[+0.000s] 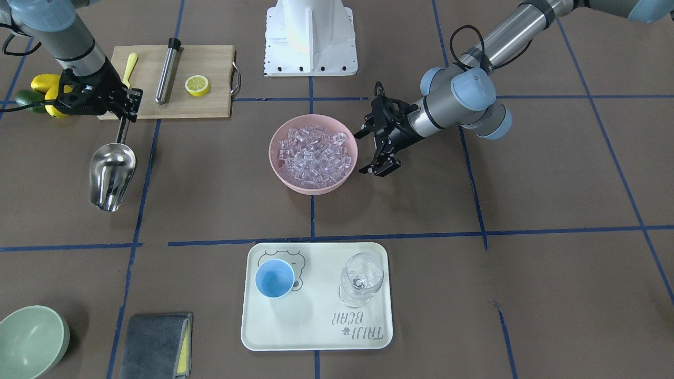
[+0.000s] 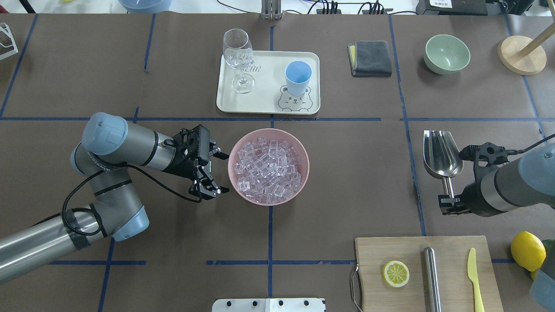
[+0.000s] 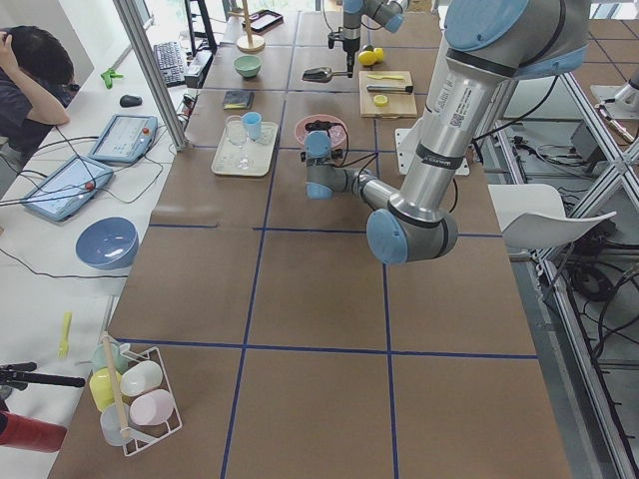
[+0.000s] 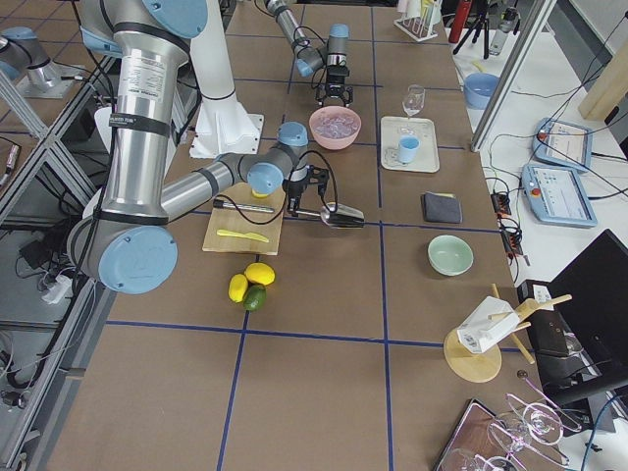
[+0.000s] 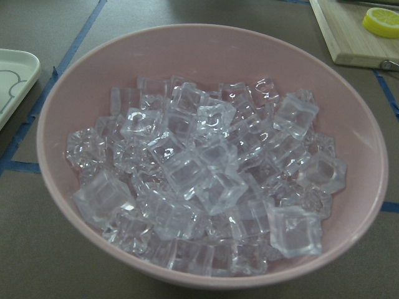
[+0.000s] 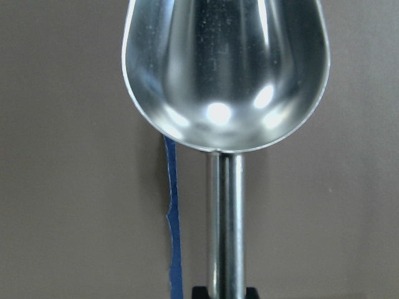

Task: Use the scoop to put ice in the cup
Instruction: 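Lift the metal scoop with the right gripper and bring it over the bowl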

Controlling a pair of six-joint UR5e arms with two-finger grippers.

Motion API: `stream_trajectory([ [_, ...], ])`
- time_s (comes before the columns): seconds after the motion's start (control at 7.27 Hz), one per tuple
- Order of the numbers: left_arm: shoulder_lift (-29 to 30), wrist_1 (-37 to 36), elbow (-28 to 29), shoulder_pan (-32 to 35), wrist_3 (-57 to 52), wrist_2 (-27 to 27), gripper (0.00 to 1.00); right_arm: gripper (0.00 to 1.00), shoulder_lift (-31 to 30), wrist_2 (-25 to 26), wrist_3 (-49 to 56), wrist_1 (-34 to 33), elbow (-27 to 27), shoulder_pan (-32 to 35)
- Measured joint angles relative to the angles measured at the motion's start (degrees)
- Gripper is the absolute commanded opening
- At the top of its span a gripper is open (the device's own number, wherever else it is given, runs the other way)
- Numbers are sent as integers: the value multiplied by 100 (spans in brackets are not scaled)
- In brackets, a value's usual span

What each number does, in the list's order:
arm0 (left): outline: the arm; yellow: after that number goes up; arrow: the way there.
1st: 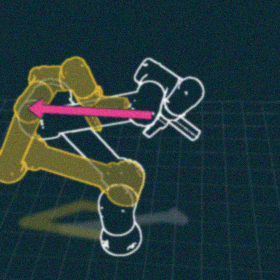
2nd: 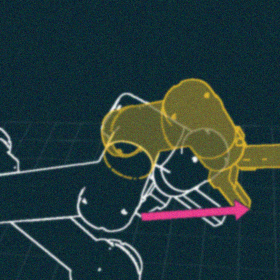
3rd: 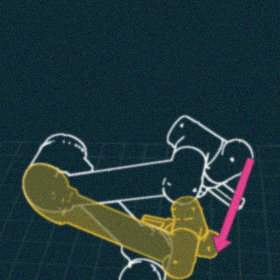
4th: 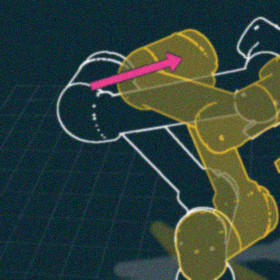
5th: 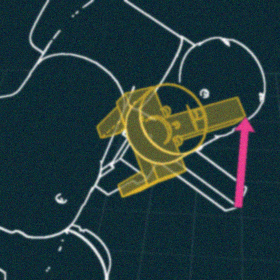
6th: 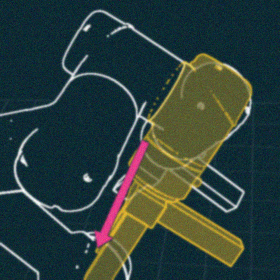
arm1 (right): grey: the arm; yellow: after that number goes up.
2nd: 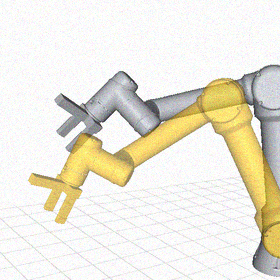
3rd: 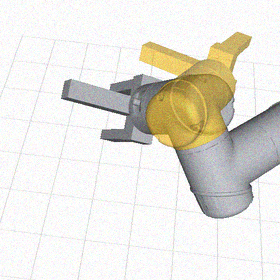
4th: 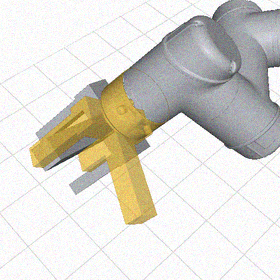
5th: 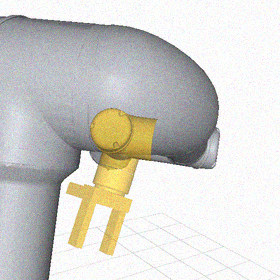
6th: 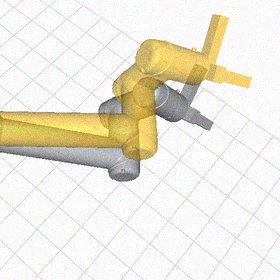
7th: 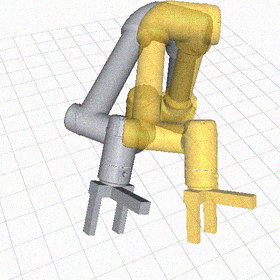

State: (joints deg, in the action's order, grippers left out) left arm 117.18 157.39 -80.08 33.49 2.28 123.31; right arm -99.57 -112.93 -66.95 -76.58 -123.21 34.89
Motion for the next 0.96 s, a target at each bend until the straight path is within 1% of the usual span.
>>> stream_trajectory([
  [0.14,-1,1,1,0,0,0,100,0,92,35,304,-296,-169,42],
  [0.41,-2,2,2,0,0,0,100,0,496,335,1545,-773,-275,45],
  [0.55,-2,2,2,0,0,0,100,0,1014,460,2176,-1382,-286,41],
  [0.83,-2,2,2,0,6,0,100,0,2424,724,3203,-3208,-289,-92],
  [0.96,0,4,1,0,42,0,100,0,3124,907,3501,-4099,-284,-252],
])
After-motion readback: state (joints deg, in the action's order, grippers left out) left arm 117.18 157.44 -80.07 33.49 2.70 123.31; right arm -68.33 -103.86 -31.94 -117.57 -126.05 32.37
